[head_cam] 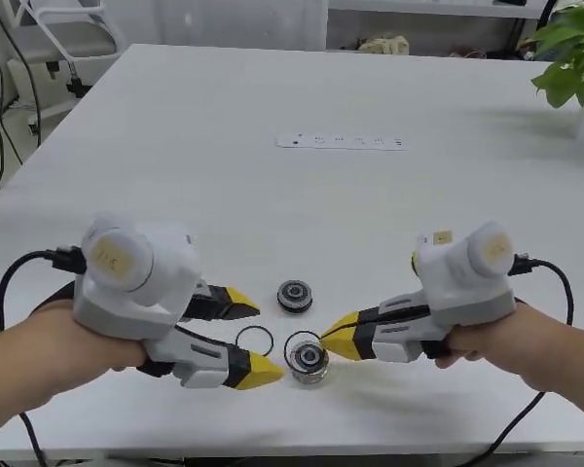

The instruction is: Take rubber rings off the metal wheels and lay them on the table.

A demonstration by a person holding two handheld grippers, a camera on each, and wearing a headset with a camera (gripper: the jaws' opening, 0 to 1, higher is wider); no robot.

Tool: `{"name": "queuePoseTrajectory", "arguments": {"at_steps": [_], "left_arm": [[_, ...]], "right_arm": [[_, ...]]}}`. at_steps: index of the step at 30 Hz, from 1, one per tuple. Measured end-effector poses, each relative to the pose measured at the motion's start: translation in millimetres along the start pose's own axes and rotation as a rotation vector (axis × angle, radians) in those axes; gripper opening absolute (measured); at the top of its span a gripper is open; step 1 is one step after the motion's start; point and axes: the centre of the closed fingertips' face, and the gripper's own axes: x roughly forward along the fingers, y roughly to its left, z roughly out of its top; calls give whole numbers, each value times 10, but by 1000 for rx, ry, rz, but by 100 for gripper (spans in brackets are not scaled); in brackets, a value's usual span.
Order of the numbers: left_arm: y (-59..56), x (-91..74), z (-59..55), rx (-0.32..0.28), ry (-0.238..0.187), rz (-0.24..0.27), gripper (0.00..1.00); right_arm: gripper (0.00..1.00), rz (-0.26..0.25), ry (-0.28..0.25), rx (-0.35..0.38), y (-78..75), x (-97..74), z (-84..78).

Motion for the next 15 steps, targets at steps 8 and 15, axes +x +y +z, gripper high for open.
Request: {"name": "queuePoseTrajectory", "arguments": {"at_steps": [8, 15], "left_arm": [[37, -175, -40, -34, -26, 35, 50], [44, -277, -78, -51, -40, 57, 56]], "right_arm": [[0, 7, -7, -5, 37, 10, 51], [0, 11, -8, -11, 54, 28, 104]]}}
